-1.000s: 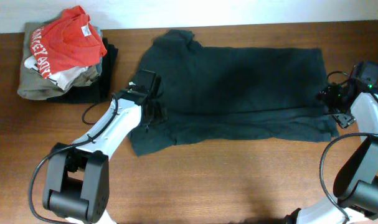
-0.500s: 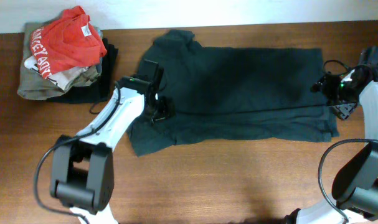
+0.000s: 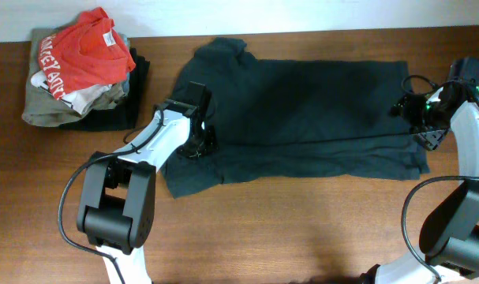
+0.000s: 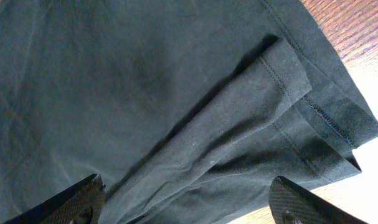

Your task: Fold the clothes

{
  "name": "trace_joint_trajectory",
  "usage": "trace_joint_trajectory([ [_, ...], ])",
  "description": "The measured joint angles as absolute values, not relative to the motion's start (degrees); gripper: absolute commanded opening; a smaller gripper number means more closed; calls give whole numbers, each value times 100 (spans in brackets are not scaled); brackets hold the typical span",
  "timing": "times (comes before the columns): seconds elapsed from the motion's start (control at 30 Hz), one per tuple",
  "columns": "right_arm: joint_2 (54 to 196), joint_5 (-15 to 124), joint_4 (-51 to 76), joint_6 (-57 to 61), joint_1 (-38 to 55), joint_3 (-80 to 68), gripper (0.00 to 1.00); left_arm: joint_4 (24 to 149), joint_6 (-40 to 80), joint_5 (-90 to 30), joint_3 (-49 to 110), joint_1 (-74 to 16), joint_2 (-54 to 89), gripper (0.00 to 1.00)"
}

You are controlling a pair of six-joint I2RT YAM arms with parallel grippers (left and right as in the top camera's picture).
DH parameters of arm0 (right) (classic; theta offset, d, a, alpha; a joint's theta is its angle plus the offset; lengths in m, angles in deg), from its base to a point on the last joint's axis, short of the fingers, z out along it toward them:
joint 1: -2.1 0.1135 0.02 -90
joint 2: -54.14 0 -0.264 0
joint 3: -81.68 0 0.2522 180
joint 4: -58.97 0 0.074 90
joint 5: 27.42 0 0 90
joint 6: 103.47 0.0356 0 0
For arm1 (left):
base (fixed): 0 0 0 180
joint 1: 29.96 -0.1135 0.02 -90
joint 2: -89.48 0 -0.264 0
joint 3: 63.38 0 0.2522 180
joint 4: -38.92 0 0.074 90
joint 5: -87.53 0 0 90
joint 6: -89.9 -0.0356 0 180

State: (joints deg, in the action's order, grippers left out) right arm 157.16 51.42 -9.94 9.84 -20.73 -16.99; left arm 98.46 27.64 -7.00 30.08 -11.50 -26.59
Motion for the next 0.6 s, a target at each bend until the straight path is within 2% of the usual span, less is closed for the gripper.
trace_joint_trajectory([
  [0.03, 15716, 5153, -994, 984, -2073, -1699, 88, 9822, 2751, -700, 3008, -1150, -2659, 9],
  [0.13, 15716, 5175, -1012, 984, -2073, -1699, 88, 9735, 2732, -700, 3008, -1150, -2659, 1],
  [0.33, 15716, 5197, -1023, 979, -2073, -1699, 86, 9656, 2734, -880, 3098, -1150, -2659, 1],
  [0.6, 15716, 5197, -1104, 984, -2073, -1699, 85, 8891, 2808, -1068, 3163, -1150, -2659, 1],
])
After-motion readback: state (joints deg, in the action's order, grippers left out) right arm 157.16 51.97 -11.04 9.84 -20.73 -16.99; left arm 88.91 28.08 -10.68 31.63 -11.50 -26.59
